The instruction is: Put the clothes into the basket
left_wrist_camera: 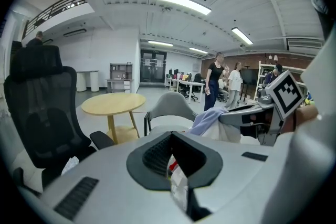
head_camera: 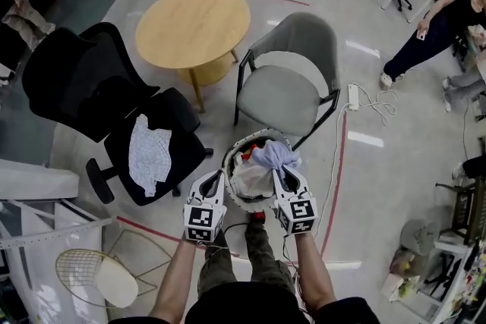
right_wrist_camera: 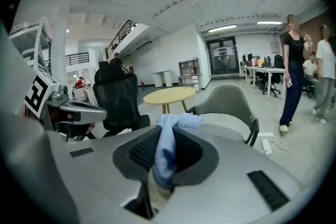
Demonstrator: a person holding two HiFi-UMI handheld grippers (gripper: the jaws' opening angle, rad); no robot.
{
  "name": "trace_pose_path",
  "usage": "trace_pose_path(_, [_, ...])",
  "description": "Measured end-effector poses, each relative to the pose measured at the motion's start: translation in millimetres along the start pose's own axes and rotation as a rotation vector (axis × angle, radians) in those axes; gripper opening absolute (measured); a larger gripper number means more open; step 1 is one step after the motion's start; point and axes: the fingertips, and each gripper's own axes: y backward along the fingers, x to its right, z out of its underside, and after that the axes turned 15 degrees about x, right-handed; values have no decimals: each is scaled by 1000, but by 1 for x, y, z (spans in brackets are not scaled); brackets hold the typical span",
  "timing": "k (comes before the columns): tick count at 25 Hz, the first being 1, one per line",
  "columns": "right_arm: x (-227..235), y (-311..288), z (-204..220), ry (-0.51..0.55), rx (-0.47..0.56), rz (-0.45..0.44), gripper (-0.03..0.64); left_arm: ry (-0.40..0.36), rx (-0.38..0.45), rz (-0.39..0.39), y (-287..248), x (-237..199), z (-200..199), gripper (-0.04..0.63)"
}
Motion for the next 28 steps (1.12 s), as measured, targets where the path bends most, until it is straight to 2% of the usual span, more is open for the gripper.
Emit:
trace_pose_path(13, [18,-19,136,-49,-152,-24,78,78,-110,-28,-18,5,108,6])
trace_pose_path(20, [32,-26,201,-42,-235,-14,78,93,-173,-20,-22,1,161,6])
trace_pose_path(24, [36,-22,228,-45,-276,-6,80,106,-197,-26,-21,0,182,6])
trace_pose_path(28, [41,-21,238,-53,-285,0,84,110,-209,-21,-23,5,191,6])
